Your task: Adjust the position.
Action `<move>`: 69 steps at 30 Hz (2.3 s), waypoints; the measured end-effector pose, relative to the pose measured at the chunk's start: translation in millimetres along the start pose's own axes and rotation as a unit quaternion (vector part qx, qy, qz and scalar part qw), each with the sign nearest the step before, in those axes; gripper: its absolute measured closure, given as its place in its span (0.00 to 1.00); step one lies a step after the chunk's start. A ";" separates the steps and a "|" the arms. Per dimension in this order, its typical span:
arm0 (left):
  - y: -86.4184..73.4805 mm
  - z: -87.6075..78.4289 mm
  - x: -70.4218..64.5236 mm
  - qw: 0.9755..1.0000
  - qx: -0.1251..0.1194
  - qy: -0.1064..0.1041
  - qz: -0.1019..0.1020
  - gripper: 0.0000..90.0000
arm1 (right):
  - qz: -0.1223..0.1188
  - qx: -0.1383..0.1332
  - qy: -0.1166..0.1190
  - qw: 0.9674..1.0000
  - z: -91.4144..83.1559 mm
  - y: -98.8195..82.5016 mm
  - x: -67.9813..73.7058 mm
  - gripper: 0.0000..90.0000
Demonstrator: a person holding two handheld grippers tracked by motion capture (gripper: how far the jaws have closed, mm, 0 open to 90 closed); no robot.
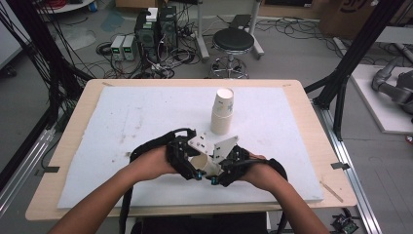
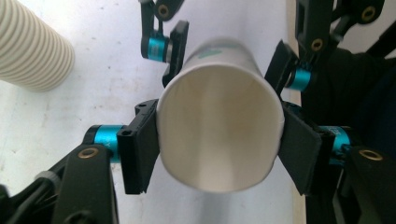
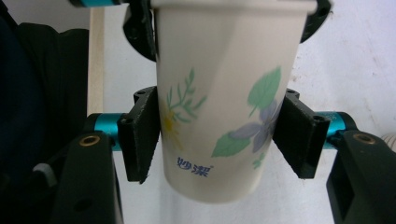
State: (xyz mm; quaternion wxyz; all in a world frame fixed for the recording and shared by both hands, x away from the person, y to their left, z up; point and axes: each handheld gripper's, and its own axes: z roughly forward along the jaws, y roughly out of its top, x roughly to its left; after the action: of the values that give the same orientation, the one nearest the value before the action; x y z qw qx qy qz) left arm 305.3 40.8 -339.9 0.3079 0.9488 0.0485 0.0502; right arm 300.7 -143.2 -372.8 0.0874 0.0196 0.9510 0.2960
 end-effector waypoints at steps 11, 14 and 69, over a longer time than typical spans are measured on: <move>-5.2 -3.2 2.7 0.999 -0.042 0.005 -0.008 0.32 | 0.015 -0.007 -0.003 1.000 1.0 -1.8 -2.0 0.43; -10.0 -9.9 5.4 0.997 -0.078 0.011 -0.013 0.24 | 0.023 -0.009 -0.001 1.000 -1.7 -5.1 -3.4 0.43; -157.1 -10.6 10.3 0.884 -0.364 0.203 -0.211 0.18 | 0.228 -0.226 -0.216 0.922 -63.1 -125.4 -11.2 0.41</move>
State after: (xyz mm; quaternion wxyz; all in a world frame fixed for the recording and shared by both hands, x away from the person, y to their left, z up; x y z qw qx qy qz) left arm 304.6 174.7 -423.2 0.6184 0.7067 0.2869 0.1893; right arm 302.3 -282.9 -391.0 0.2230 0.2790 0.7867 0.5035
